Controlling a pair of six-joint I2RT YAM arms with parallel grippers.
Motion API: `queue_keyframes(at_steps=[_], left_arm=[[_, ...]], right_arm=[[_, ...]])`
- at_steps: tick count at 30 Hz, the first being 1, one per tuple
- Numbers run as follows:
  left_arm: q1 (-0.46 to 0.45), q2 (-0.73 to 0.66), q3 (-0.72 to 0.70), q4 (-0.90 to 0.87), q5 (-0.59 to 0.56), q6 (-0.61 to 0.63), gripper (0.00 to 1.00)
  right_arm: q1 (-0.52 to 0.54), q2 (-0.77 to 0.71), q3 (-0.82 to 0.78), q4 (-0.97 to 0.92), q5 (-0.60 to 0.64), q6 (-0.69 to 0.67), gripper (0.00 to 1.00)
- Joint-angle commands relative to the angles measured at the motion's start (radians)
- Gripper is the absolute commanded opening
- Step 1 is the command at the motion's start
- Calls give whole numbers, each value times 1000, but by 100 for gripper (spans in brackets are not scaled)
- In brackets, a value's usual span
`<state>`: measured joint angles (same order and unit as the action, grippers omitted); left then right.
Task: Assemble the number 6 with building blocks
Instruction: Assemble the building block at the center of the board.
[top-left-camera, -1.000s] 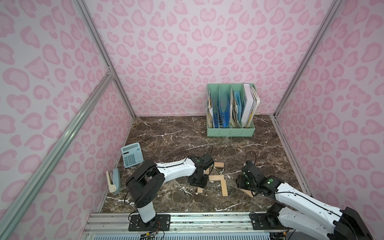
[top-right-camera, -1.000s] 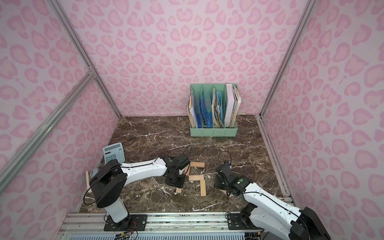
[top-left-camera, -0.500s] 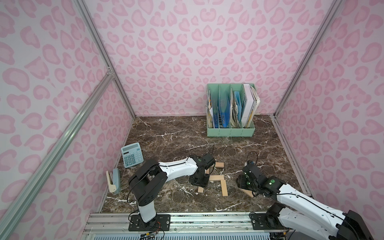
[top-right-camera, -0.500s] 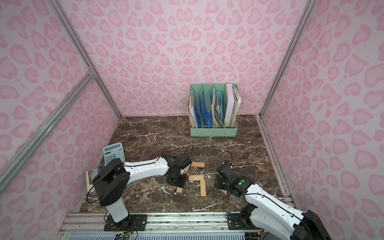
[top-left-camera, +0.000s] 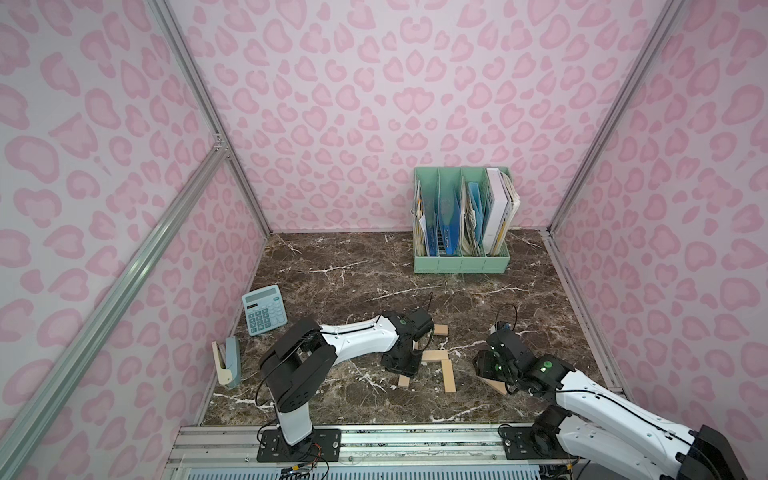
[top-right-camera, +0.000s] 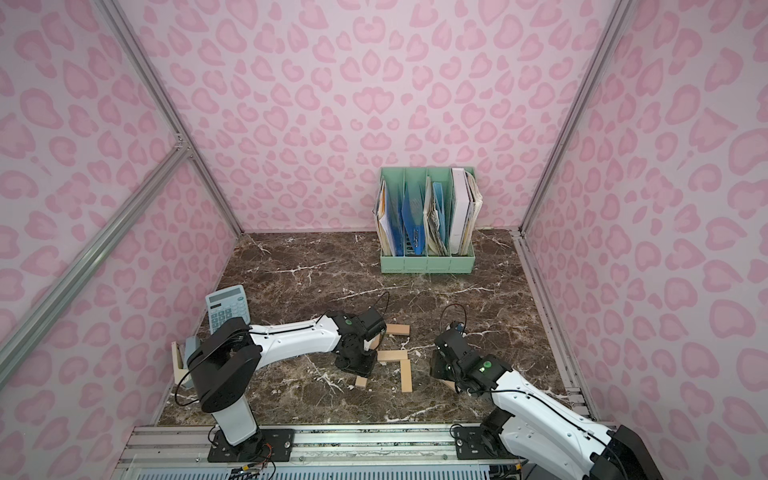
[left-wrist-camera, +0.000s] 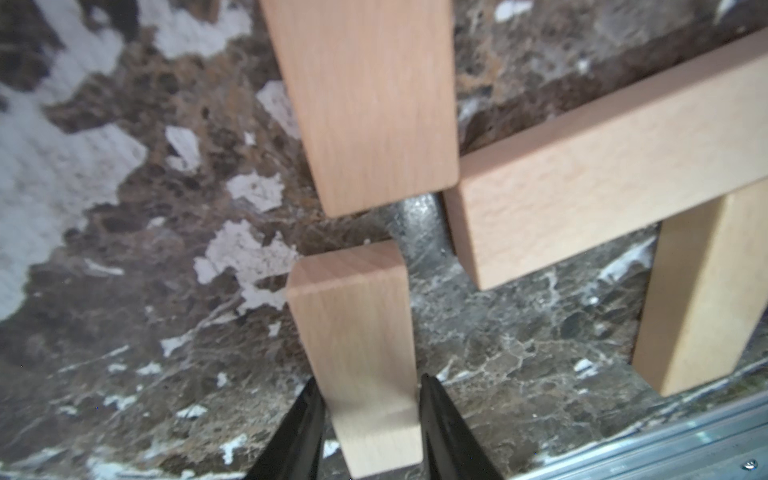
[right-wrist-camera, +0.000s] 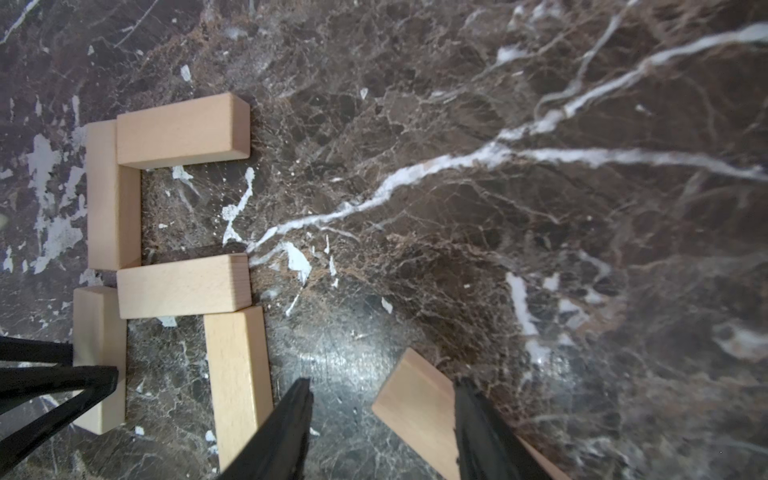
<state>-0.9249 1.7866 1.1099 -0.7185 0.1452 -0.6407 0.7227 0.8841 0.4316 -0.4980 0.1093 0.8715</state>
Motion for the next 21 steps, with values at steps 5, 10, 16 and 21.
queue_keyframes(at_steps=[5,10,16,21], left_arm=[[-5,5,9,-10,7,-5,40],[-5,8,17,-4,8,-5,40],[-6,18,27,-3,13,-2,40],[-6,20,30,-4,15,1,40]], right_arm=[[1,-20,-10,-17,10,17,57],[0,-41,-18,-27,7,25,57],[1,-60,-22,-39,11,31,56],[0,-62,-22,-37,12,34,55]])
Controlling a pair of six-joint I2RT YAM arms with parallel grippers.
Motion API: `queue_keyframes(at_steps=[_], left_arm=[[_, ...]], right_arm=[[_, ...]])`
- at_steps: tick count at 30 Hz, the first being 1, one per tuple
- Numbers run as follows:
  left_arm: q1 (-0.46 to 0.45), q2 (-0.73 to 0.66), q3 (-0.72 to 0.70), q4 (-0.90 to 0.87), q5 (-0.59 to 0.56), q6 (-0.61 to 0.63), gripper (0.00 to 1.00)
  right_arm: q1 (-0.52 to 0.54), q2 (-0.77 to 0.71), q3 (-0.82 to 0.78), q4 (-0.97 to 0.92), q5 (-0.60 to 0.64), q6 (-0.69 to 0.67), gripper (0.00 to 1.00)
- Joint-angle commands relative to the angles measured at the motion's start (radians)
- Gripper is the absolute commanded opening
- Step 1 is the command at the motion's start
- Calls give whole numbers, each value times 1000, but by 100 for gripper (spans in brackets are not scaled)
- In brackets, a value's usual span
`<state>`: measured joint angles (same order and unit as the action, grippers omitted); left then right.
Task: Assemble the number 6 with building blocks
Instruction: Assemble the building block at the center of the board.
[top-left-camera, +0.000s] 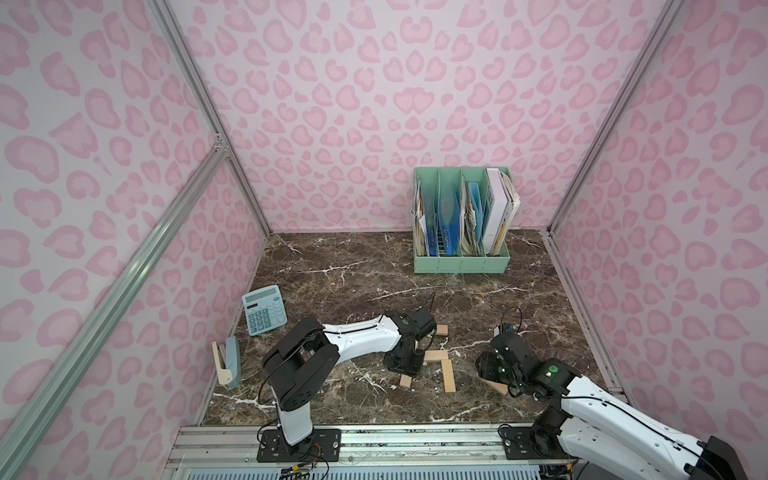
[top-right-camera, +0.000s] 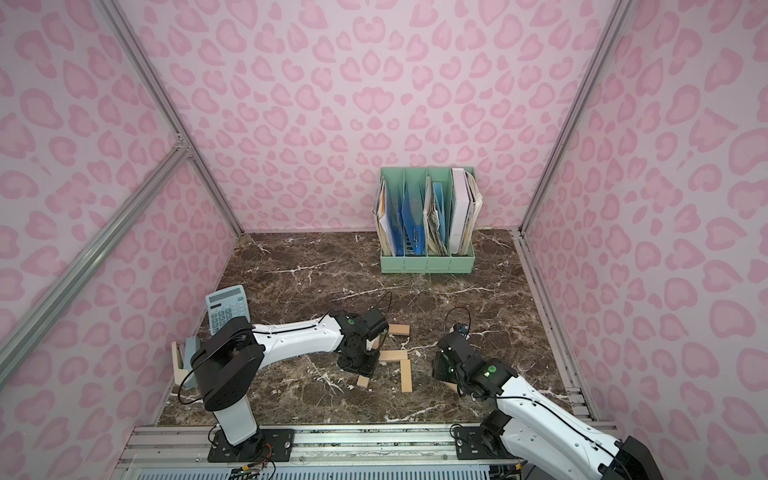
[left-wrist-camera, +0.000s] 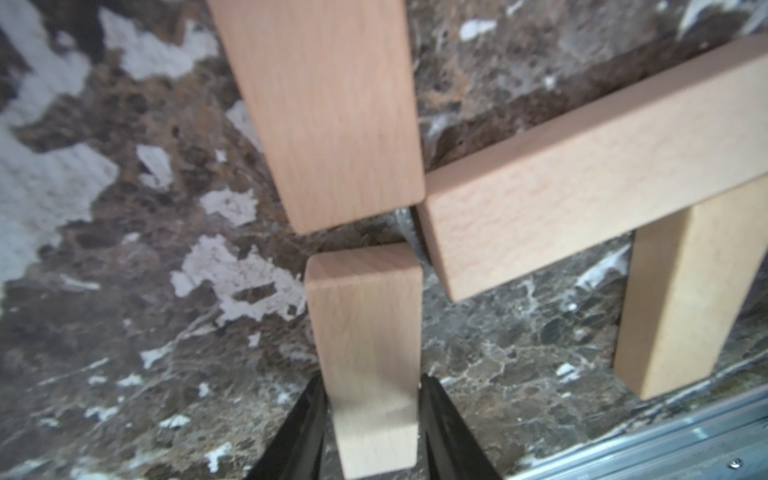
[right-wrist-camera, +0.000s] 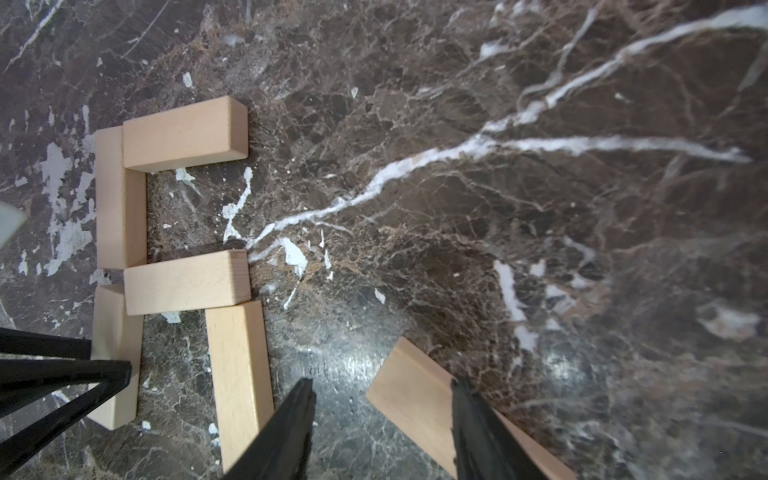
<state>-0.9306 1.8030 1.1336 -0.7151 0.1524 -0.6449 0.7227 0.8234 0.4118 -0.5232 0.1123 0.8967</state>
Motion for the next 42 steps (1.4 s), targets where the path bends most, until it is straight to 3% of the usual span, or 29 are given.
queue_keyframes(at_steps=[1,33,42], left_arm=[[-1,5,9,-8,8,5,40],[-1,8,24,-16,-9,-13,40],[0,-99,26,-88,-53,-22,49]], right_arm=[[0,-2,-2,-13,10,8,55],[0,30,22,1,4,-30,52],[0,26,23,-6,10,-36,52]])
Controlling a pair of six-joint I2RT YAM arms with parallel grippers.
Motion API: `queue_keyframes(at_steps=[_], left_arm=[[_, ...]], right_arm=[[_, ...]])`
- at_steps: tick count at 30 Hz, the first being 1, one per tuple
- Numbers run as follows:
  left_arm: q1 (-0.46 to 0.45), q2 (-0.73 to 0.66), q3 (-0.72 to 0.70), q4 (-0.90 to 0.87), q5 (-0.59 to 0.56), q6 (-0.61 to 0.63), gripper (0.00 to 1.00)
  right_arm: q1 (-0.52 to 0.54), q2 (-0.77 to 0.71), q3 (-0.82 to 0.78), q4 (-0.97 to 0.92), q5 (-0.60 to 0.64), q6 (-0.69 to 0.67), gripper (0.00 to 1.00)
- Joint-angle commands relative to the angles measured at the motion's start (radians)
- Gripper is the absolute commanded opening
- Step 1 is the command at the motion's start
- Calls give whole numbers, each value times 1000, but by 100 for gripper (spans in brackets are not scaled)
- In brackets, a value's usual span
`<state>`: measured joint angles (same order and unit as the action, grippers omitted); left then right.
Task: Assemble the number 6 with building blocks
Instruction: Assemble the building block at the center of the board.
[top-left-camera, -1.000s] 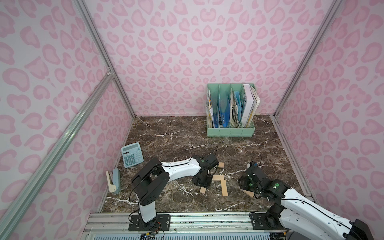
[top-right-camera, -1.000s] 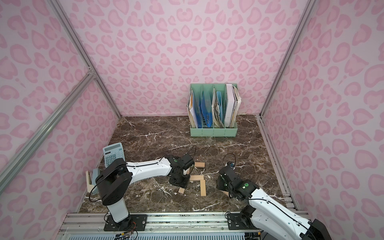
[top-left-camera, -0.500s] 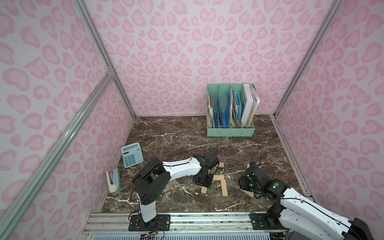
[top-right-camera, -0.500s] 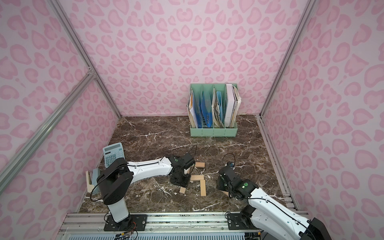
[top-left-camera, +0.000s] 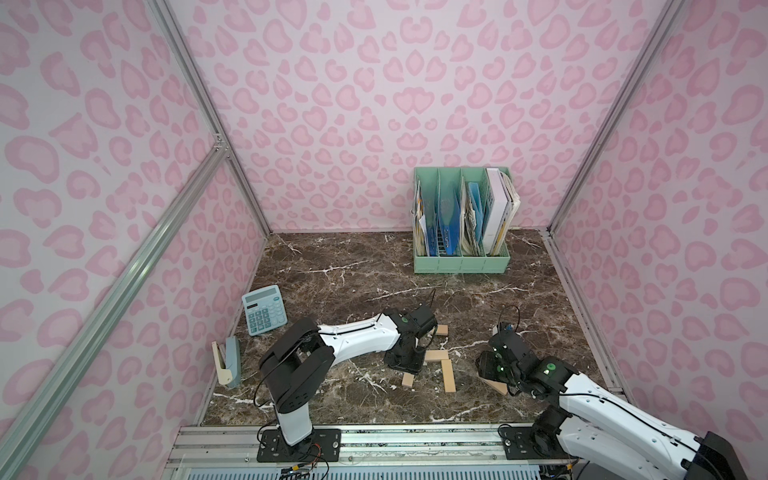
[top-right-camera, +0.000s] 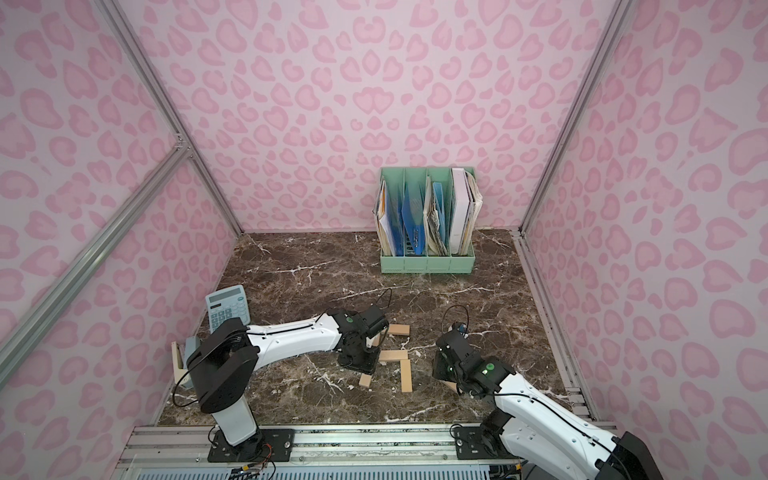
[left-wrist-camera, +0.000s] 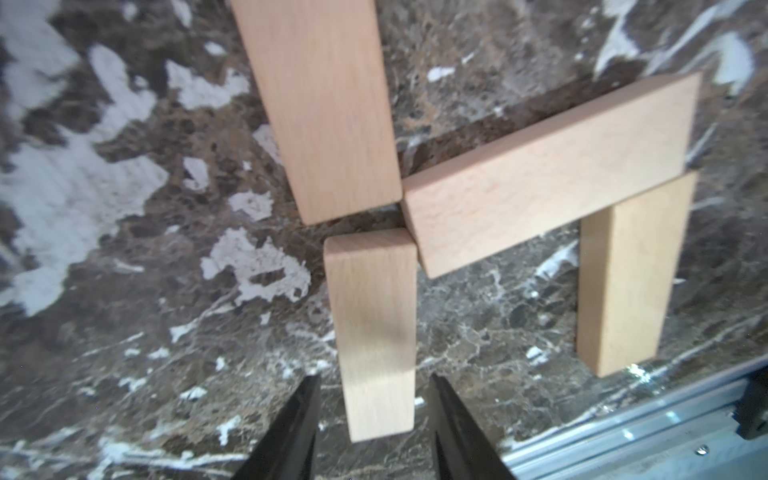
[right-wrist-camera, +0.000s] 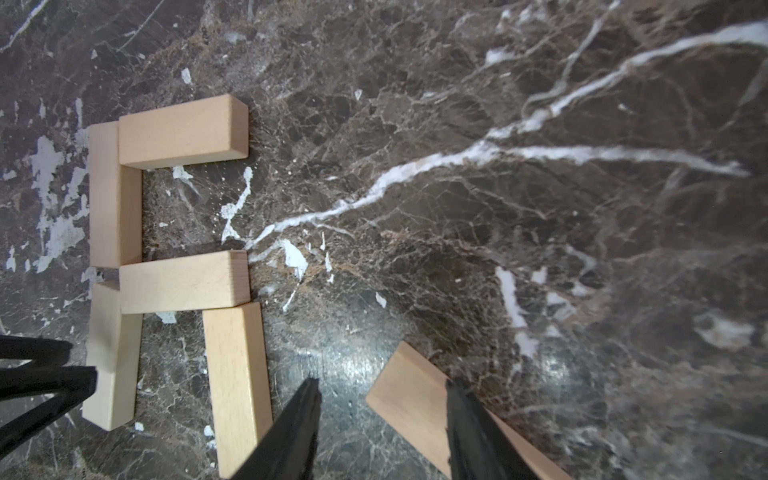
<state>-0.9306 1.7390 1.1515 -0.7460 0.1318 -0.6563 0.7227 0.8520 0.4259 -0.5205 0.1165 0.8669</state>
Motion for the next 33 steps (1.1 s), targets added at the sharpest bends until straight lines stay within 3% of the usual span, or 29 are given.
queue_keyframes(at_steps=[1,4,11,20,33], left_arm=[[0,-52,15,-74,-40,-10,49],[-1,-111,-6,-111,-47,-2,49],[-26,-198,-183,-59,-14,-19,39],[-100,-108,-176,10,26,-39,38],[-106,-58,-159,32,54,-22,35]], right_arm=[[0,-3,8,-9,6,-6,52],[0,-10,9,-17,9,-4,52],[-1,-14,-6,-3,5,0,51],[0,9,10,2,5,-5,50],[1,-13,2,-11,9,12,49]])
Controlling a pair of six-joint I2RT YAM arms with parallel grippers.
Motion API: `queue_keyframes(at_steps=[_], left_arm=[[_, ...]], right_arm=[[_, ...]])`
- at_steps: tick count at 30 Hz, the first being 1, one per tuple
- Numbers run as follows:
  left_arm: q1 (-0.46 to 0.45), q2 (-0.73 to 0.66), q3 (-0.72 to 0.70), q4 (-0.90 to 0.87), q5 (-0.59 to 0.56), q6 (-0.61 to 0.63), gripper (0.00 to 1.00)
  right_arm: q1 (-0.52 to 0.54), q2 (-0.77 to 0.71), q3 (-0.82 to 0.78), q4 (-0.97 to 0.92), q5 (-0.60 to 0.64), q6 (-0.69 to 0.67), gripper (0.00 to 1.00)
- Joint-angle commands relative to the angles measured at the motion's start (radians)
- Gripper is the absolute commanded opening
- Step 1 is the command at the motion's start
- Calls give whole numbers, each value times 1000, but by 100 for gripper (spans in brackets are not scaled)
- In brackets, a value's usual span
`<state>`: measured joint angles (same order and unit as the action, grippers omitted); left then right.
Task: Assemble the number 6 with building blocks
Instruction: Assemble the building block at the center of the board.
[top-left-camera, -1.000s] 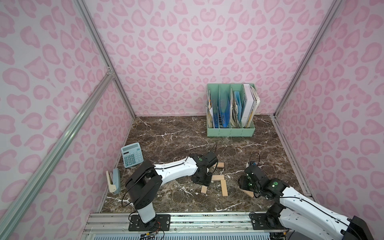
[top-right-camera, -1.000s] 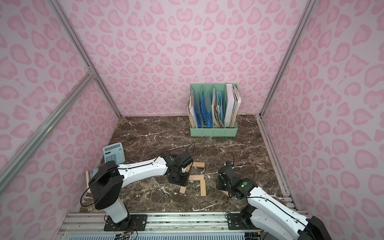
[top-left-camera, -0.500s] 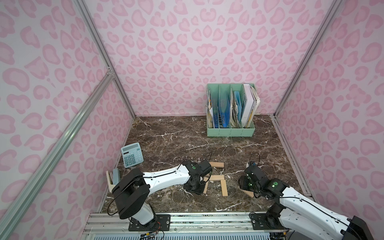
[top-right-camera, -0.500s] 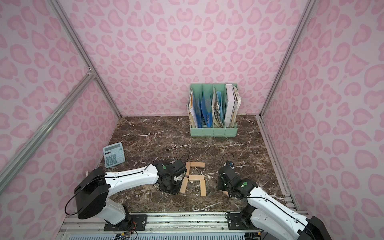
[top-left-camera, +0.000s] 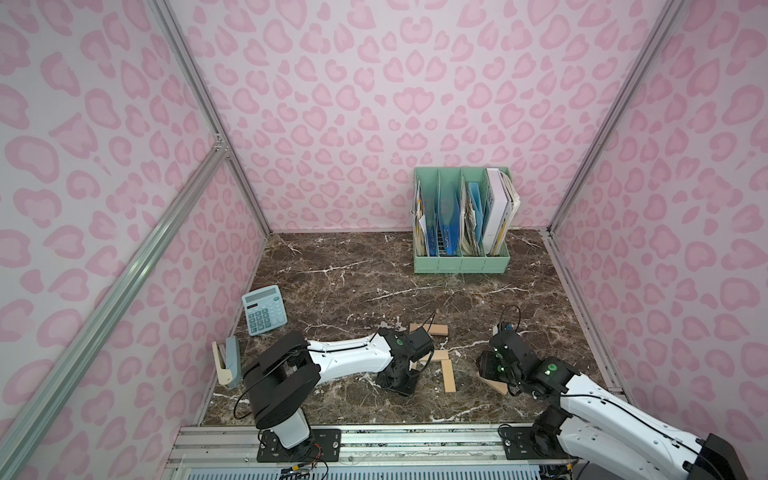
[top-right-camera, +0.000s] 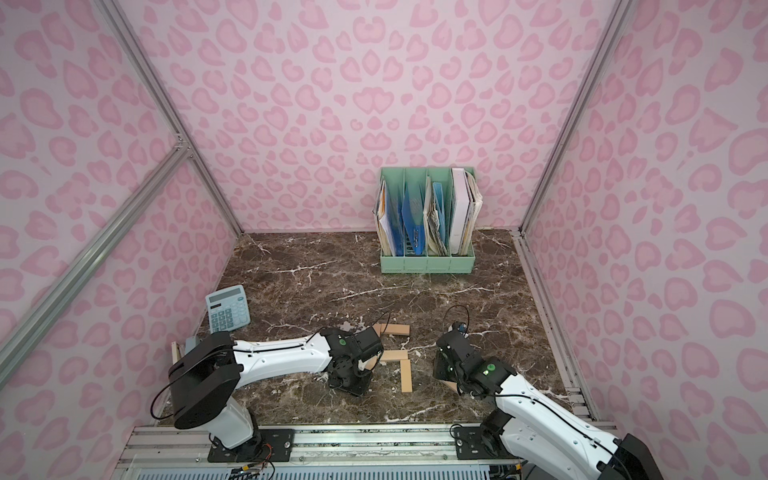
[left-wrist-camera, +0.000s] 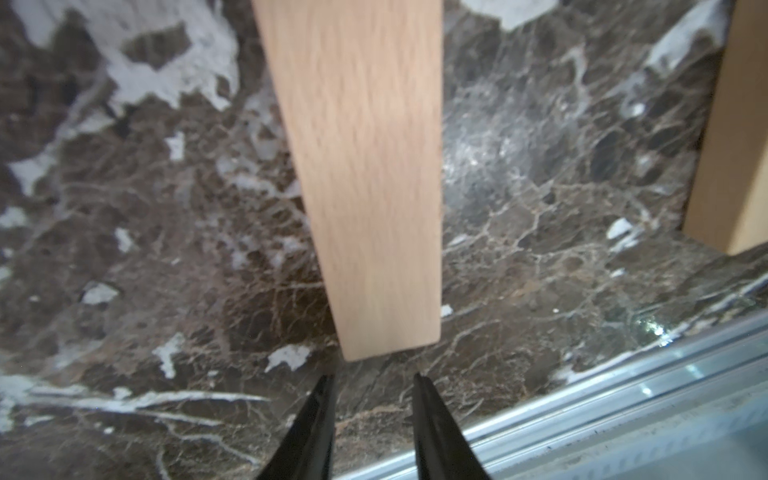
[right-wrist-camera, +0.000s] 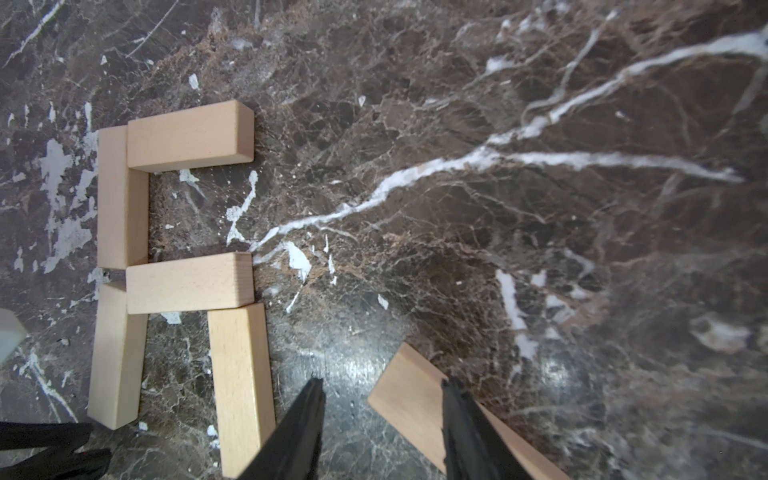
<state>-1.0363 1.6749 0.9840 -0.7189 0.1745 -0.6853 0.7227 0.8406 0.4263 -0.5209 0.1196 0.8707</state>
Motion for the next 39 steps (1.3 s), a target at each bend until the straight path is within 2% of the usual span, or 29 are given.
queue_keyframes(at_steps=[1,12,23,39], left_arm=[[-1,14,13,5,14,11,35],[-1,46,34,7,27,23,33],[-1,59,45,-3,6,26,19],[-1,78,70,-2,-3,39,18]], right_arm=[[0,-1,0,-10,6,9,49],[0,0,0,-14,8,12,47],[0,-1,-2,-10,7,14,44],[0,-8,-3,-10,3,22,43]])
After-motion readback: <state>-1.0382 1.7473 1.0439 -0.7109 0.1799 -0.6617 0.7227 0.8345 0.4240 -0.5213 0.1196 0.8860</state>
